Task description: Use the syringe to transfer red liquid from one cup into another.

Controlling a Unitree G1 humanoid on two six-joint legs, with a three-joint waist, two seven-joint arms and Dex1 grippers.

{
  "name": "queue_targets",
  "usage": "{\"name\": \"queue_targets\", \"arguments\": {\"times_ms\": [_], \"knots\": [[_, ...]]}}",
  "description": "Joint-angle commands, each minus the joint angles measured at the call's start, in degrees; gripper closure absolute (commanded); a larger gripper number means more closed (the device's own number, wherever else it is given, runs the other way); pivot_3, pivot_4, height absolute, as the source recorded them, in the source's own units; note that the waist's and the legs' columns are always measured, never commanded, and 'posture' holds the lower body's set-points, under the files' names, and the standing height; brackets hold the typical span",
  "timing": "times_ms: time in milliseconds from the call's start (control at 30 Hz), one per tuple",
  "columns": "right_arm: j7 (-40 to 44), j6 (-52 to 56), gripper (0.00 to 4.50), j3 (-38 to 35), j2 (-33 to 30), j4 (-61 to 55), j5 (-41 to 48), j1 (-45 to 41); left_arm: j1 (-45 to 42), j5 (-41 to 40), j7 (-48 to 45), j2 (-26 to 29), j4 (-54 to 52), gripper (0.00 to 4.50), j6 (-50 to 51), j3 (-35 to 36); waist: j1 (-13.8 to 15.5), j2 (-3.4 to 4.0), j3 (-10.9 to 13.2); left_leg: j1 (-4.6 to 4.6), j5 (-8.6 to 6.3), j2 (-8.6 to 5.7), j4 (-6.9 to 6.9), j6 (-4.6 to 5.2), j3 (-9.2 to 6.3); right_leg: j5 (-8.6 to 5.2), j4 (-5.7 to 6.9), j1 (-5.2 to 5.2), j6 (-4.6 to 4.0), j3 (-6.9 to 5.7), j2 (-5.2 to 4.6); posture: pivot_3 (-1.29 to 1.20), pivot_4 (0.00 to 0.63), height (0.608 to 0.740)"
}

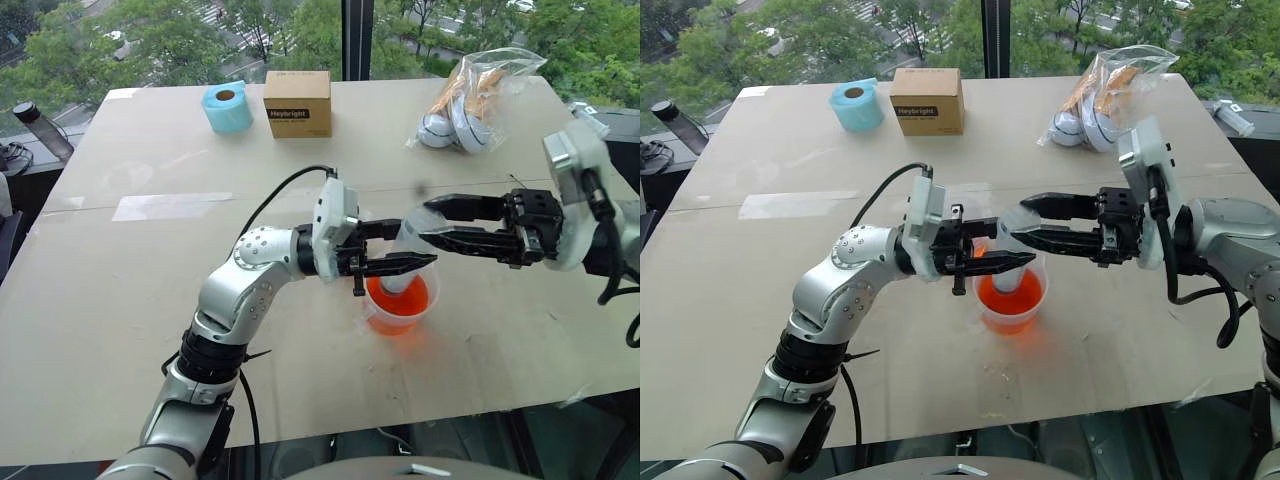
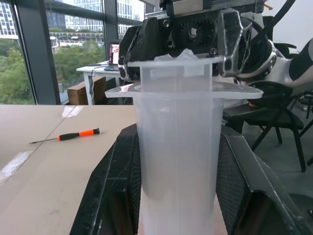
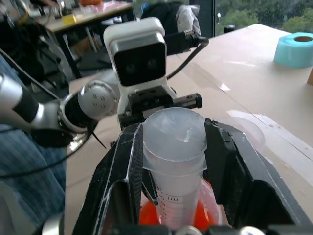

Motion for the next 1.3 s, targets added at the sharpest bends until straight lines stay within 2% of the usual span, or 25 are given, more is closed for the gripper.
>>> {"name": "queue_targets", "arguments": {"times_ms": [33,300,667,733,867,900,1167,1300], "knots": [[-1.7,-3.6,3.08,-6.2,2.0,0.9,5.9,-3.4,0.4,-0.1,-0.4,0.3,-1.9,3.09,1.1,-1.8,0.0,0.0,0.0,0.0,0.0,0.0,0.0,0.0,0.0,0.0,0.0,0.0,0.0,0.0,0.0,0.0,0.15,0.74],[-4.8,-3.3,3.08,-7.3,2.6,3.0,10.2,-4.4,-1.0,-1.2,0.3,0.5,-1.9,3.09,2.6,-1.5,0.1,0.0,0.0,0.0,0.0,-0.01,0.01,0.0,0.0,0.0,-0.01,0.01,0.0,-0.02,0.01,0.0,0.15,0.74],[-3.9,-2.7,3.08,-5.9,1.7,2.2,7.1,-3.0,-2.1,-1.3,1.1,-0.1,-1.8,3.09,3.4,-1.3,0.0,0.0,0.0,0.0,0.0,0.0,0.0,0.0,0.0,0.0,-0.01,0.01,0.0,-0.02,0.02,0.0,0.15,0.74],[-2.1,-1.5,2.08,-5.6,0.3,2.4,6.8,-2.7,-2.2,-1.0,1.3,-0.3,-1.8,3.09,3.2,-1.2,0.1,0.0,0.0,0.0,0.0,0.0,0.01,0.01,0.0,0.0,0.0,0.01,0.0,-0.02,0.02,0.0,0.15,0.74],[-1.2,-3.5,0.37,-6.2,-0.5,2.7,2.4,-1.5,-2.5,-1.3,2.1,-0.8,-1.8,3.09,3.2,-0.6,0.1,0.0,0.0,-0.03,-0.01,-0.01,0.01,0.01,0.0,0.0,-0.03,0.01,0.0,-0.03,0.02,0.0,0.15,0.74],[0.0,-3.2,0.1,-6.8,-1.1,3.1,2.9,-1.2,-2.7,-1.6,2.3,-1.0,-1.8,3.09,3.4,-0.3,0.1,0.0,0.0,-0.02,0.0,-0.01,0.01,0.01,0.0,0.0,-0.02,0.01,0.0,-0.02,0.02,0.0,0.15,0.74],[3.6,-1.9,0.1,-10.8,-4.2,7.7,6.1,-1.1,-6.3,-5.5,7.0,-1.7,-4.8,3.09,6.7,3.7,0.1,0.0,0.0,-0.02,-0.01,0.0,0.01,0.01,0.0,0.0,-0.02,0.01,0.0,-0.02,0.0,0.0,0.15,0.74],[1.7,-1.8,0.1,-11.1,-3.2,9.4,8.4,-3.7,-10.9,-7.5,9.5,-0.9,-5.2,3.09,8.1,7.1,0.0,0.0,0.0,-0.01,-0.01,0.0,0.01,0.01,-0.01,0.0,-0.01,0.02,0.0,-0.02,0.0,0.0,0.15,0.74]]}}
